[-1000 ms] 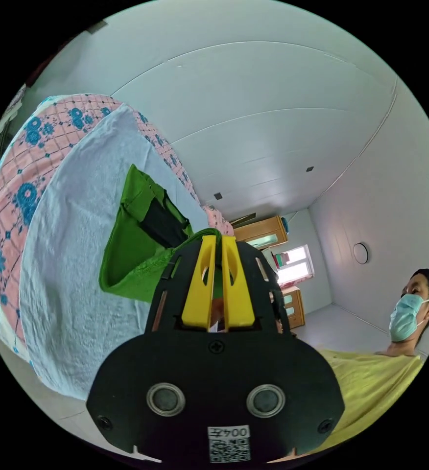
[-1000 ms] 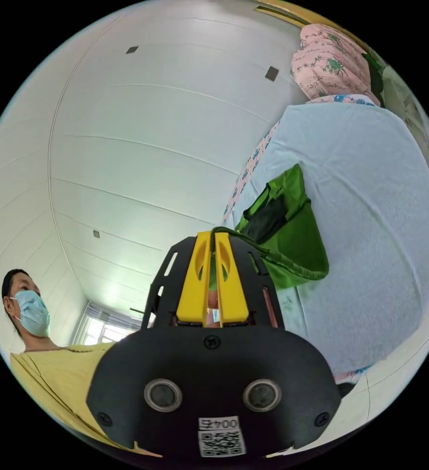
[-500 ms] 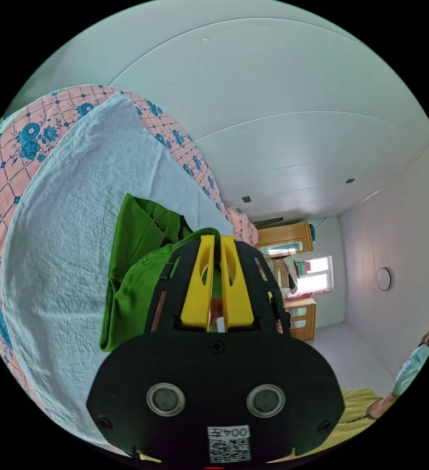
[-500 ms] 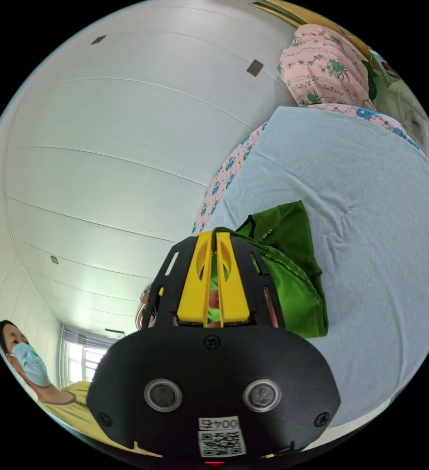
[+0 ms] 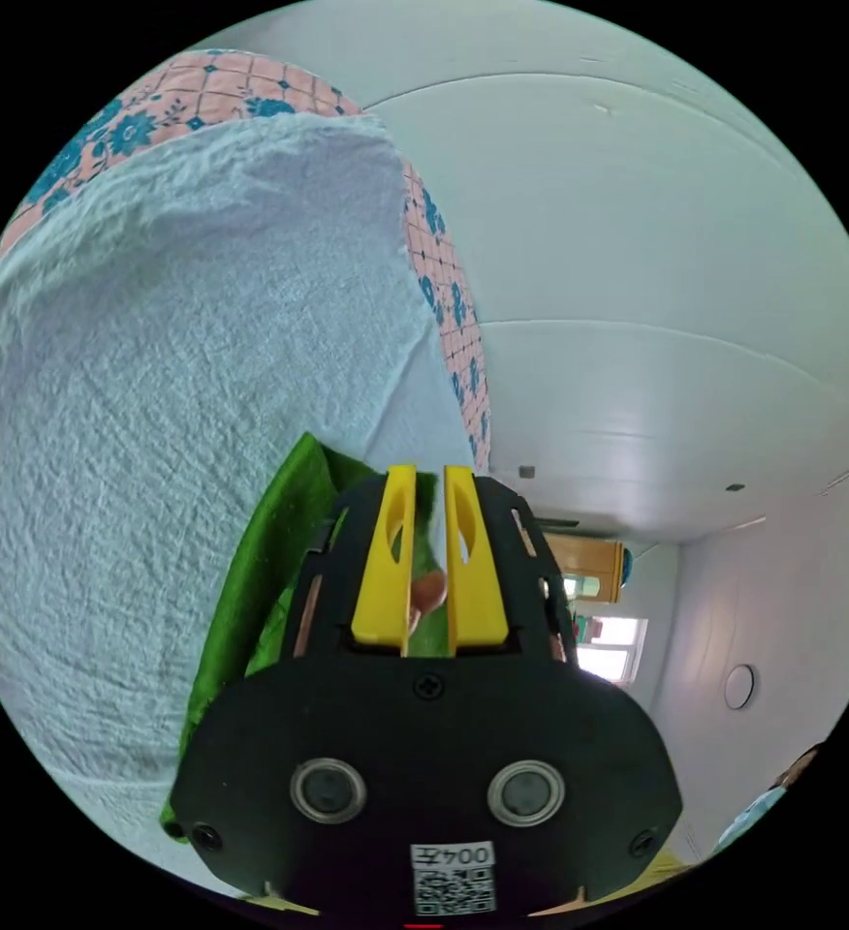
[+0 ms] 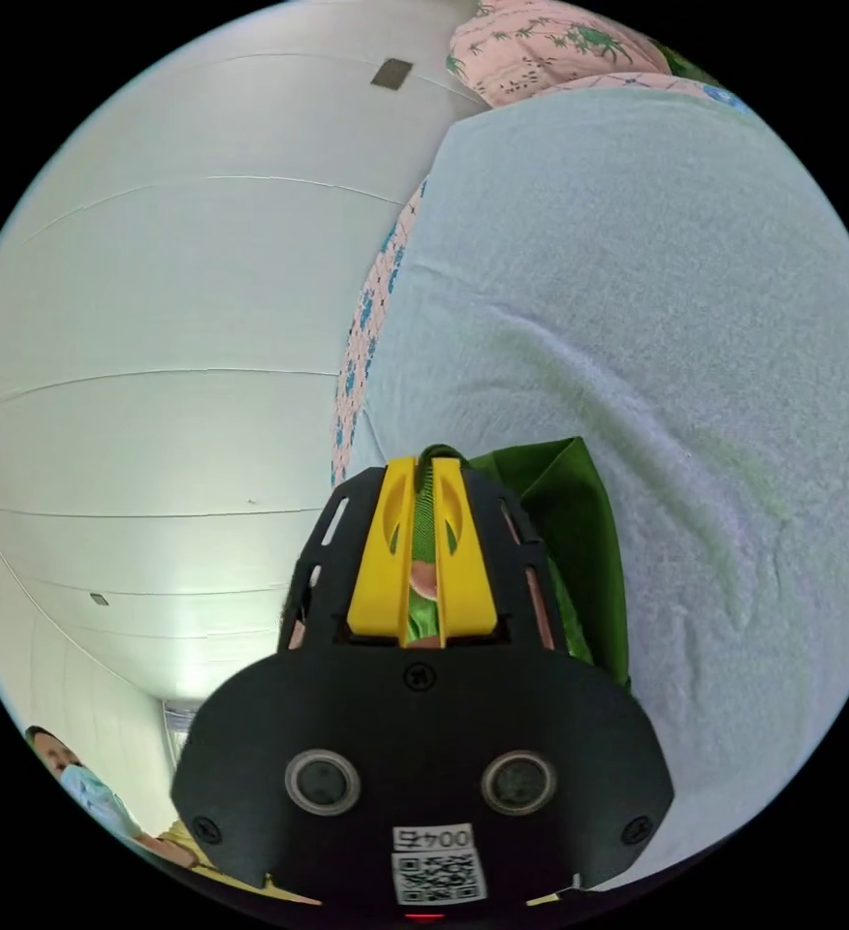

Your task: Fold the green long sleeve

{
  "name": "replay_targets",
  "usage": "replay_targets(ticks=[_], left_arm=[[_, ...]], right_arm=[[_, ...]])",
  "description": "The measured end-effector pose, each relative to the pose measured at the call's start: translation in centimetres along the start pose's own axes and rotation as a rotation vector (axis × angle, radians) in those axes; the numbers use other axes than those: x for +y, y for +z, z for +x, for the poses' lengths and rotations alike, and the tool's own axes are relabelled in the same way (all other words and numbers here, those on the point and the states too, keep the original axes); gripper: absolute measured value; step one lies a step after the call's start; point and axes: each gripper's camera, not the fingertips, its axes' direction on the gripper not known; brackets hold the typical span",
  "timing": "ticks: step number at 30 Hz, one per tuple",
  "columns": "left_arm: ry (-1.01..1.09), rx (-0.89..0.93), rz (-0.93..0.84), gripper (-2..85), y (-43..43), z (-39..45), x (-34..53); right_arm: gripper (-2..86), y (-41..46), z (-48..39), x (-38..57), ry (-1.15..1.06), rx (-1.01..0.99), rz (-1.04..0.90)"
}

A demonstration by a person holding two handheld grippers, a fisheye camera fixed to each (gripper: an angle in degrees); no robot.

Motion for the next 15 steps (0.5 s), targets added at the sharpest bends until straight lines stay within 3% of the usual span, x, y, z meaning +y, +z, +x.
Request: replay_targets(ticks=[6, 9, 15], left_arm=[[0.058, 0.008, 0.15, 6.7, -1.3, 0.5, -0.8], [0.214, -0.031, 0.098, 7.2, -2.9, 1.8, 0.0], [0.519, -0.28, -0.145, 8.6, -8.0, 0.5, 7.3]], right_arm=[[10.2, -0.9, 1.2, -0.4, -0.018, -0.001, 0.171], [9.7, -3.3, 0.6, 0.4, -0.094, -0.001, 0.164], [9.8, -8.1, 2.1, 9.9, -0.291, 0.155, -0.066]])
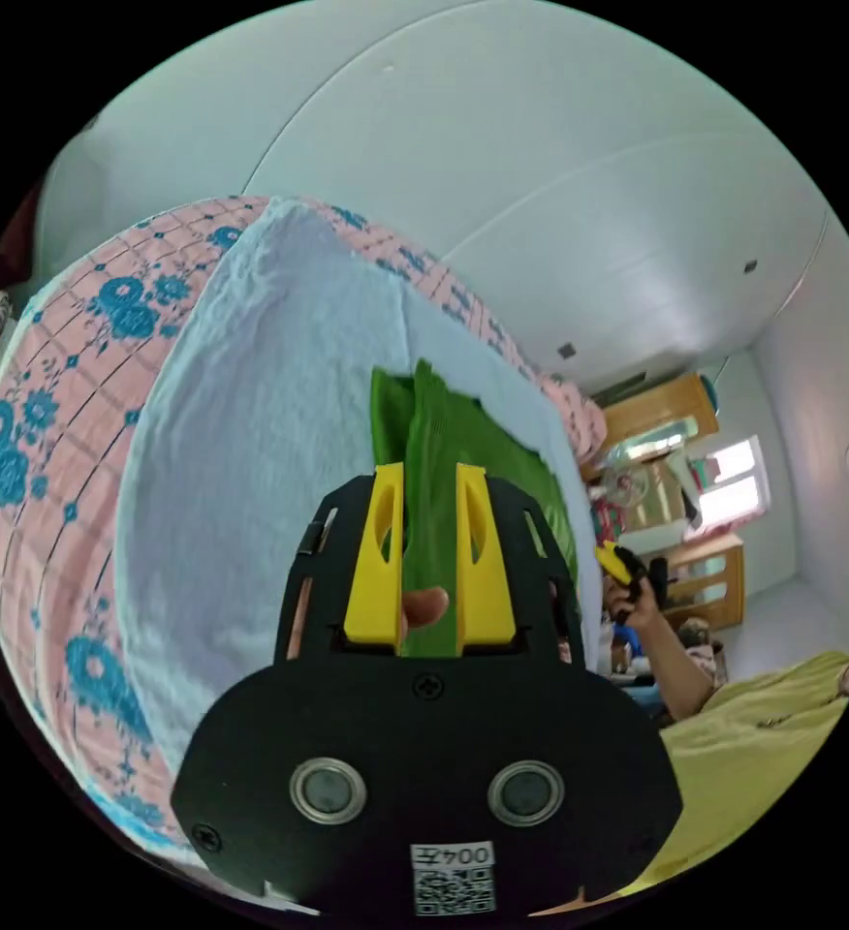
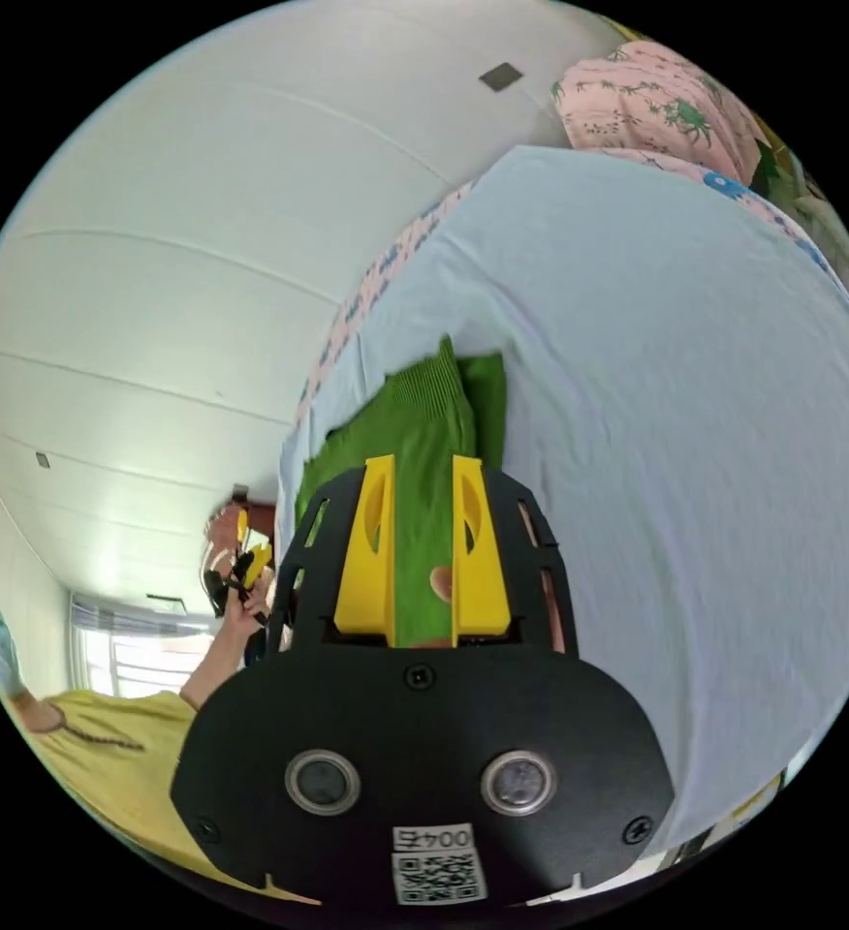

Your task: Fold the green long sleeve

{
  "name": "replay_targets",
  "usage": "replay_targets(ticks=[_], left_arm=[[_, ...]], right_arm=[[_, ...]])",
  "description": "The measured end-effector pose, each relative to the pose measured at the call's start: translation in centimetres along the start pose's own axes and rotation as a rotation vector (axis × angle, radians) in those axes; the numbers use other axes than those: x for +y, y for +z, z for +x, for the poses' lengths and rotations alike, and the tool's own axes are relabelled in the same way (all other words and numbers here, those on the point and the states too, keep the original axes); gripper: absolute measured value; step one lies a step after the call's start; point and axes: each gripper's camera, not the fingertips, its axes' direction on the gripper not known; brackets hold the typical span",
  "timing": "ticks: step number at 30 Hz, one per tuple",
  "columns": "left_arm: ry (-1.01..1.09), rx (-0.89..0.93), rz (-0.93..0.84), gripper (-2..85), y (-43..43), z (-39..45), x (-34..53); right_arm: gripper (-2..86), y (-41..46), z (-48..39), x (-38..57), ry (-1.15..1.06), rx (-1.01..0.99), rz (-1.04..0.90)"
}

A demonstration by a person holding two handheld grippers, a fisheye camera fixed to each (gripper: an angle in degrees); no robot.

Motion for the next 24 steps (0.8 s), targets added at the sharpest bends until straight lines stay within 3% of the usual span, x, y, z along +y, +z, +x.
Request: replay_targets(ticks=[4, 8, 14, 24], left_arm=[[-0.012, -0.07, -0.152, 9.9, -1.9, -1.1, 8.6], [-0.176, 0.052, -0.16, 11.8, -2.0, -2.8, 14.4], [-0.334, 0.122, -0.089, 12.5, -0.2, -4.0, 16.2], [-0.346, 0.088, -0.054, 11.6, 0.0, -3.4, 15.6]], right_arm=[[10.8, -1.7, 2.9, 10.6, 0.056, 0.04, -0.099], [11.7, -2.9, 5.8, 17.6, 0.183, -0.007, -0.057], [12.6, -2.1, 6.4, 19.5, 0.209, -0.029, -0.05], [12.4, -1.7, 6.0, 20.4, 0.229, -0.09, -0.055]])
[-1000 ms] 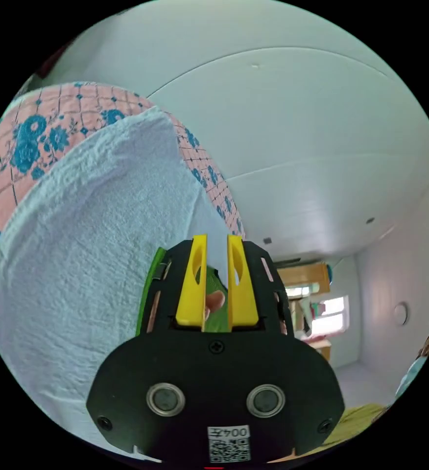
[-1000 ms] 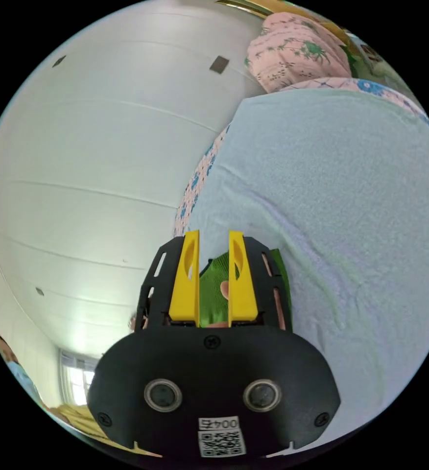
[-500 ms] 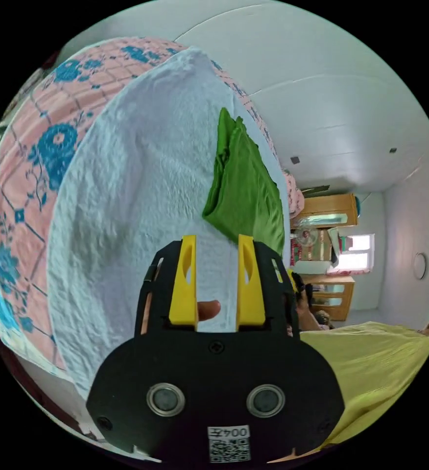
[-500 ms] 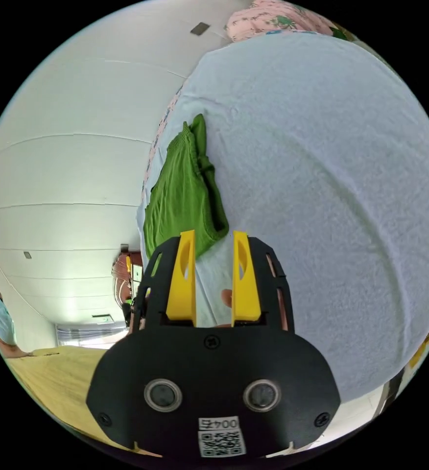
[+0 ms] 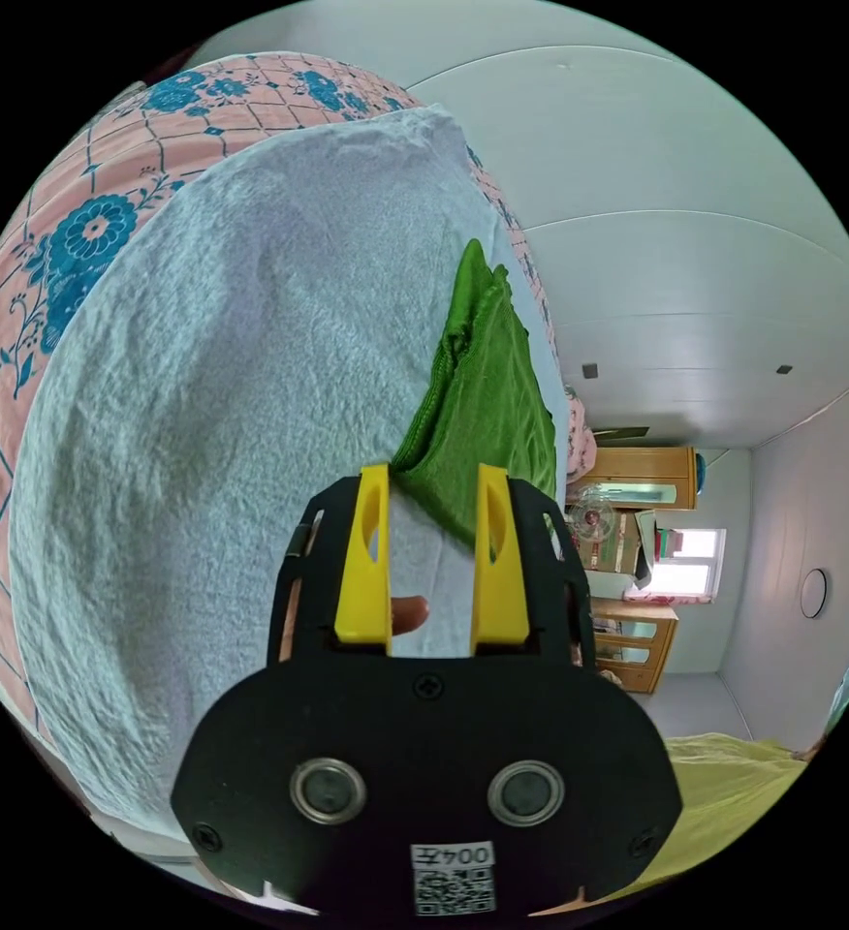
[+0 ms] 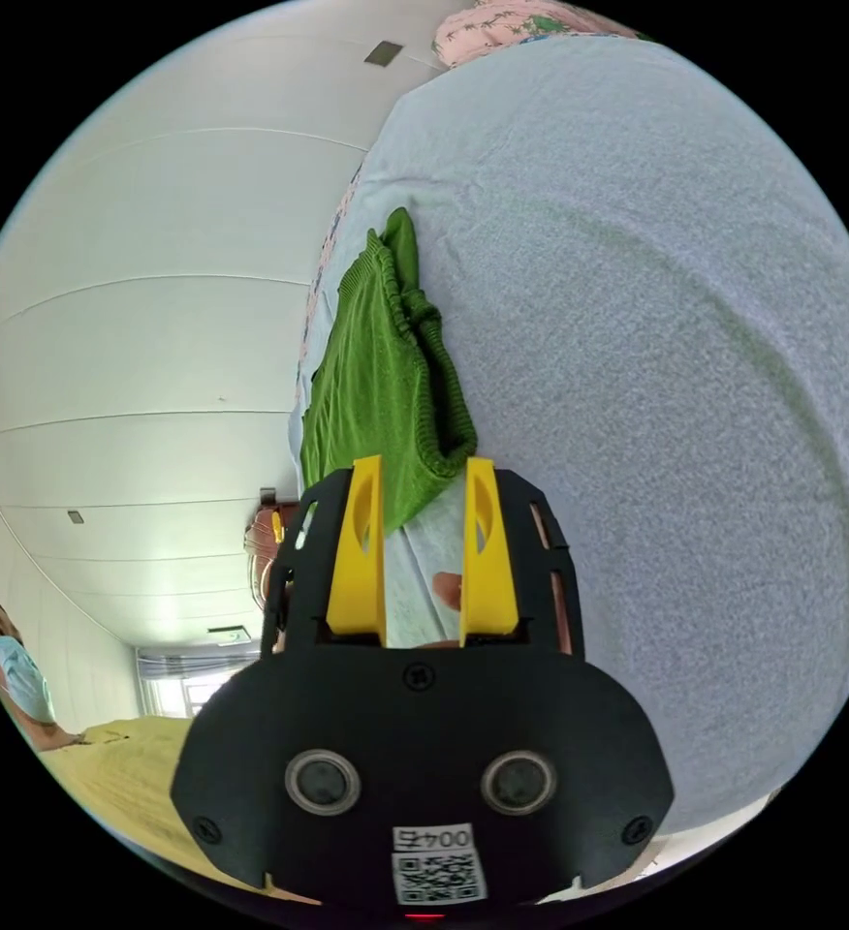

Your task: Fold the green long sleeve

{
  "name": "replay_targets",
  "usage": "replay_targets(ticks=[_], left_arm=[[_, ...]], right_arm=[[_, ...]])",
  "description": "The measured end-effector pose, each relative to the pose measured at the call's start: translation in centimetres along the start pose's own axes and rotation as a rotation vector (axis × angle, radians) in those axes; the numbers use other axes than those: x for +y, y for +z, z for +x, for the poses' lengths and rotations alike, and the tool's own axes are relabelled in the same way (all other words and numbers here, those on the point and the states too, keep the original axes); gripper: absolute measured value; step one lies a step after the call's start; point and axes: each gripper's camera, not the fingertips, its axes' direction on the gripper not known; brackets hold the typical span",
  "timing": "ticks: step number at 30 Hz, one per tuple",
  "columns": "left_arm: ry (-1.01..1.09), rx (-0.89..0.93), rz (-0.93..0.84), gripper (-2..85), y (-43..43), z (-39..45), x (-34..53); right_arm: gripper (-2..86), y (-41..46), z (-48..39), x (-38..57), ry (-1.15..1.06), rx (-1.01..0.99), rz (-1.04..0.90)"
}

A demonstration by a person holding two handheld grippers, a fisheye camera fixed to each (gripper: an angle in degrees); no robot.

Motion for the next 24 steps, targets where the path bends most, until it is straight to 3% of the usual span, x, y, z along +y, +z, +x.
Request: replay_targets(ticks=[10, 17, 24], left_arm=[[0.101, -0.003, 0.018, 3.2, -0.3, 1.8, 1.2], [0.295, -0.005, 0.05, 2.0, -6.2, 8.4, 3.3], [0.355, -0.004, 0.006, 2.0, -9.8, 9.5, 9.3]], right_arm=[[3.7, 0.2, 0.6, 0.5, 0.1, -0.082, 0.004], [2.7, -5.0, -8.5, 2.0, -0.106, 0.026, -0.015], [2.6, -9.0, -11.8, 7.9, -0.191, 0.112, -0.068]])
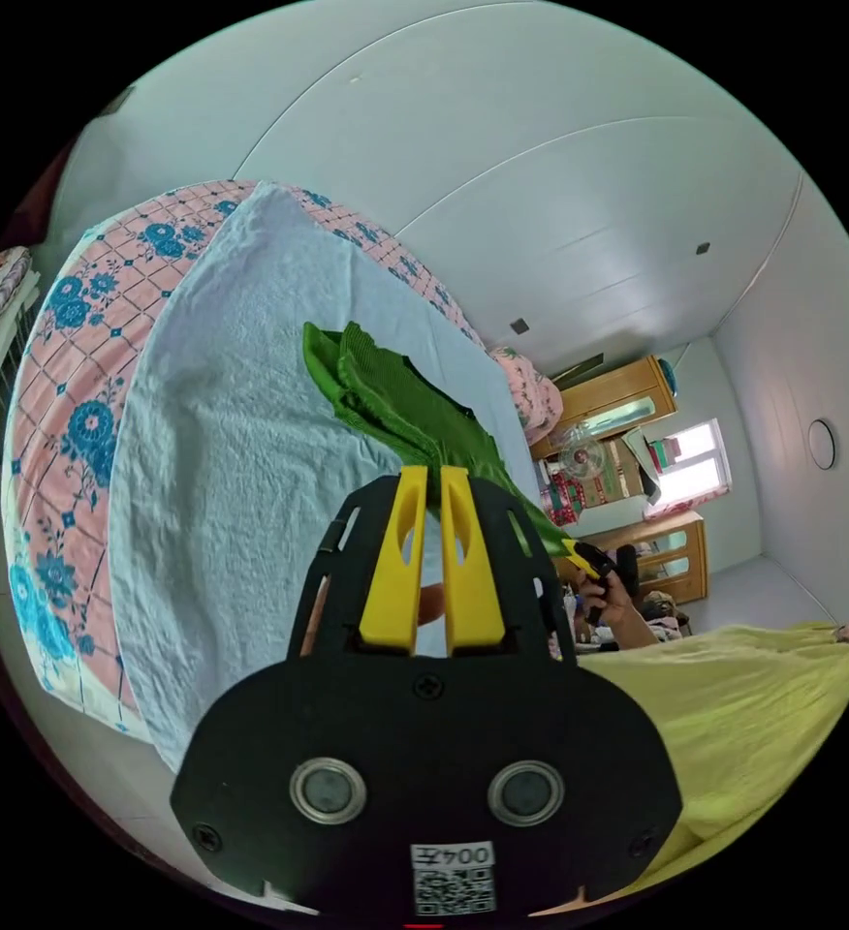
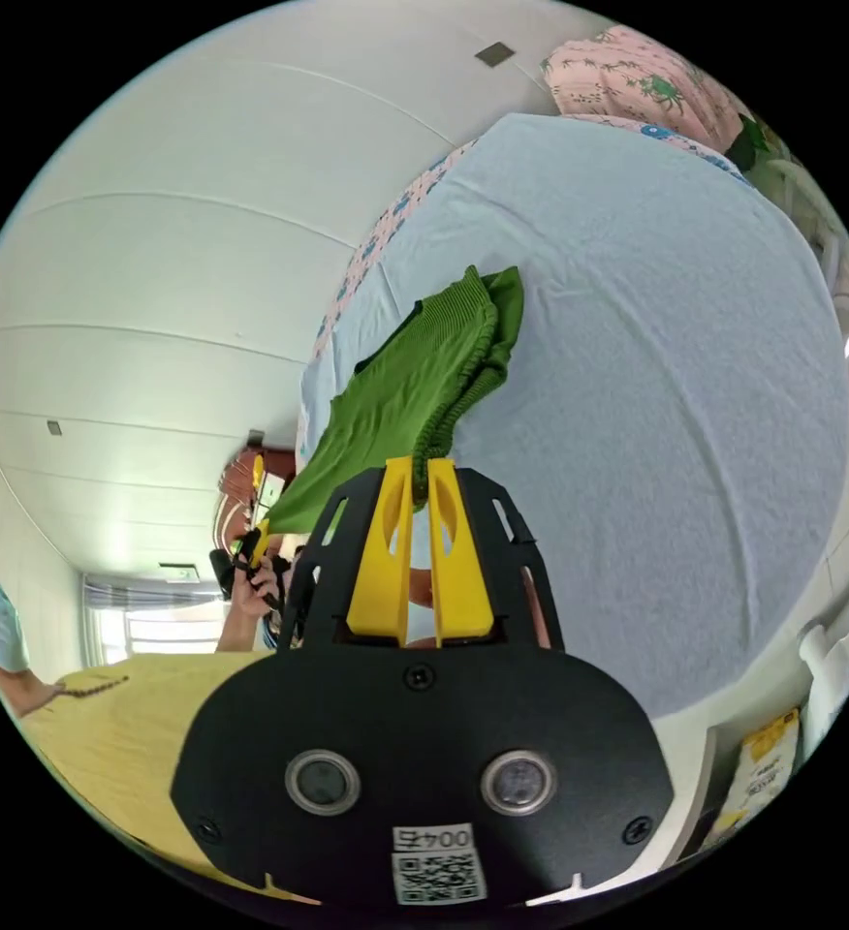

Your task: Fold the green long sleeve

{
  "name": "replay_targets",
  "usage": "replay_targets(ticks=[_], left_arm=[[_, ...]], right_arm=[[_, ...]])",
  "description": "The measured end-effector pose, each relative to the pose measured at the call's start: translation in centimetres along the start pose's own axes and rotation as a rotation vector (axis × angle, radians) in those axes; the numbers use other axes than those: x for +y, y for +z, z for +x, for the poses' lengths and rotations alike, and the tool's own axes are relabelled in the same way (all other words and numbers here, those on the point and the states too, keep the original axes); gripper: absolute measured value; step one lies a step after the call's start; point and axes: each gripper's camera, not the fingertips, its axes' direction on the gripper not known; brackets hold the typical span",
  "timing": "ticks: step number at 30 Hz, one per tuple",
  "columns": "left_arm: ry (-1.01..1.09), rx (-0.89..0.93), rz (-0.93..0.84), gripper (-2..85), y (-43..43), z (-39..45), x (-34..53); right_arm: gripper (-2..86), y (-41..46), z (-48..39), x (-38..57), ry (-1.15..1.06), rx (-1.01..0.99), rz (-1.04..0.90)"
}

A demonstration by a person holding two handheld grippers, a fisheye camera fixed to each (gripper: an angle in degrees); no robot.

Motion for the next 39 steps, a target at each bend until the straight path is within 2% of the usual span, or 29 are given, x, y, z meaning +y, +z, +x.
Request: replay_targets(ticks=[6, 11, 19, 22, 25, 28, 32, 36, 39], left_arm=[[-0.033, -0.009, -0.081, 1.9, -1.5, 0.3, 8.5], [-0.03, -0.105, -0.177, 2.0, -1.3, -1.3, 15.2], [0.006, -0.259, -0.265, 3.2, 2.8, -2.1, 18.9], [0.01, -0.279, -0.274, 4.4, 3.7, -1.3, 19.3], [-0.029, -0.301, -0.255, 6.2, 3.4, -0.4, 19.9], [-0.052, -0.41, -0.174, 6.2, 1.7, 1.5, 20.7], [0.099, -0.541, -0.07, 3.6, 1.7, 7.8, 21.2], [0.259, -0.569, -0.141, 1.8, 7.7, 12.1, 21.1], [0.406, -0.725, -0.224, 1.1, 13.6, 14.7, 21.5]], right_arm=[[2.9, -0.3, -0.2, 9.7, 0.003, 0.063, -0.039], [3.2, 0.6, 2.6, 17.0, 0.067, 0.119, -0.062], [3.9, 5.3, 6.9, 21.0, 0.201, 0.114, -0.055], [4.9, 5.6, 6.2, 21.6, 0.207, 0.09, -0.042], [5.8, 5.3, 4.5, 22.1, 0.183, 0.152, -0.081], [5.4, 3.8, 0.7, 21.8, 0.078, 0.331, -0.062], [6.1, 6.8, -7.2, 20.1, -0.308, 0.59, -0.108], [5.7, 12.4, -11.3, 19.5, -0.552, 0.668, -0.182], [5.1, 16.5, -12.8, 19.7, -0.666, 0.759, -0.235]])
